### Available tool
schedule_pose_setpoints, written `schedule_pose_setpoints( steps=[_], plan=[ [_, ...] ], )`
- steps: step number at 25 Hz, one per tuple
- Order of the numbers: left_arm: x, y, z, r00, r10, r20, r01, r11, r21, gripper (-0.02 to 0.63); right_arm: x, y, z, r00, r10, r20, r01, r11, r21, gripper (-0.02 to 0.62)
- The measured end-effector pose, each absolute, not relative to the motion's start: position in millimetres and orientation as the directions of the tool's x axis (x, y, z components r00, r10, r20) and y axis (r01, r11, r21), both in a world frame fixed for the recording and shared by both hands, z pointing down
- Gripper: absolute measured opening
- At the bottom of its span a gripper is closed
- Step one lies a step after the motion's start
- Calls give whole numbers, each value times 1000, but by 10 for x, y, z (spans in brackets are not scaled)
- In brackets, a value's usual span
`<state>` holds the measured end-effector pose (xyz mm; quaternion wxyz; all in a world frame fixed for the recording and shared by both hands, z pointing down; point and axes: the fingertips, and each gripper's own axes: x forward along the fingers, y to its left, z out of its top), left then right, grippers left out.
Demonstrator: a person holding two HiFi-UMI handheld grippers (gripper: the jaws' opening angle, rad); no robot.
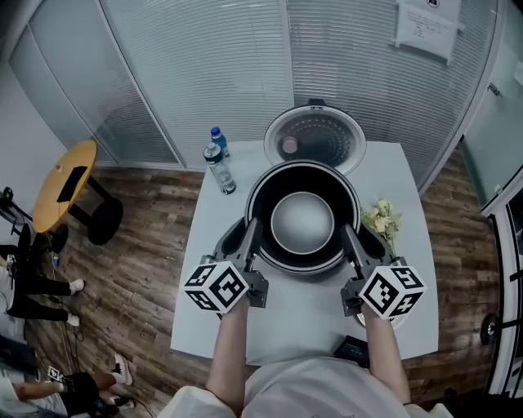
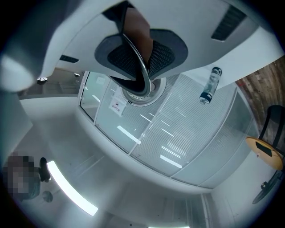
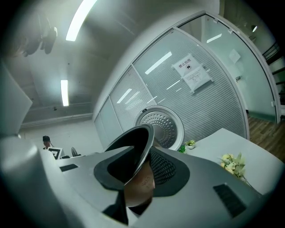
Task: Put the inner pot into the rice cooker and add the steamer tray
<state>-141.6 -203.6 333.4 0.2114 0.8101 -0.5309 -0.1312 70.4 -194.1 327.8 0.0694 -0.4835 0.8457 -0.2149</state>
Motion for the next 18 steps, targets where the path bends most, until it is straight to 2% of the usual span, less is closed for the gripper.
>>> schedule_pose_setpoints(
  steps=[18],
  plan=[
    [-1238, -2335, 3648, 458, -886, 67, -777, -363, 514, 89, 870, -2124, 3526, -477, -867, 146, -818, 376, -435, 118]
  ],
)
